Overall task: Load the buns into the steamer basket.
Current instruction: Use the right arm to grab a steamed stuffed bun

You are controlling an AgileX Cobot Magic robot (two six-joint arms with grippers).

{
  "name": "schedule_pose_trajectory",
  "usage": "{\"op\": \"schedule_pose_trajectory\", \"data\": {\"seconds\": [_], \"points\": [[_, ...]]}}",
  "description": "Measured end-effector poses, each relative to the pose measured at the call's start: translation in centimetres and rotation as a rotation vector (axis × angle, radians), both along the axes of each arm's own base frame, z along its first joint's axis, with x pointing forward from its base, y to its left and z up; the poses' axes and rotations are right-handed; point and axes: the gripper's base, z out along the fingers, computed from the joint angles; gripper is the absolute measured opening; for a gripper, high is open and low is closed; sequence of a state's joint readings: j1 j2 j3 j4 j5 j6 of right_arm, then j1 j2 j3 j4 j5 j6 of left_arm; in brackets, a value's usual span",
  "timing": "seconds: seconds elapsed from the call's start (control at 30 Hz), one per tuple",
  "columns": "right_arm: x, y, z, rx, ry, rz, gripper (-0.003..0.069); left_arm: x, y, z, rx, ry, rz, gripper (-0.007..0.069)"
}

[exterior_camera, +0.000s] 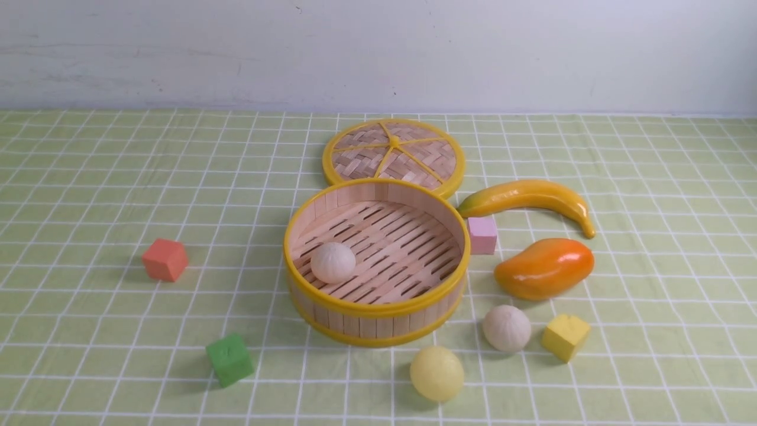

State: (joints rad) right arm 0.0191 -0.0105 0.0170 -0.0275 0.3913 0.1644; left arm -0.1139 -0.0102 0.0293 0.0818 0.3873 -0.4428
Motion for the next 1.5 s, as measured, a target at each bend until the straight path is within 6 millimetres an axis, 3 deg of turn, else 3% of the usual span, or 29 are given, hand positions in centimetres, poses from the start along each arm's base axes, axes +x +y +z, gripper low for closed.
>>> {"op": "schedule_pose_trajectory", "data": {"seconds": [0.6,0.8,1.13,1.37,1.5], "points": [[0.0,0.0,0.0,-0.002,0.000,0.000,0.0239,0.0,0.0,0.0,0.000,0.000,0.000,0.0004],[0.3,0.0,0.5,-0.003,-0.089,0.003,0.0239,0.0,0.0,0.0,0.000,0.000,0.000,0.0004],[0.4,0.1,3.8,0.172,-0.452,-0.002,0.0239,0.0,0.0,0.0,0.000,-0.001,0.000,0.0010],[0.0,0.1,5.7,0.221,-0.569,0.008,0.0239,0.0,0.0,0.0,0.000,-0.001,0.000,0.0015],[-0.8,0.1,10.3,0.268,-0.620,0.013,0.0239,0.0,0.0,0.0,0.000,-0.001,0.000,0.0015]]}}
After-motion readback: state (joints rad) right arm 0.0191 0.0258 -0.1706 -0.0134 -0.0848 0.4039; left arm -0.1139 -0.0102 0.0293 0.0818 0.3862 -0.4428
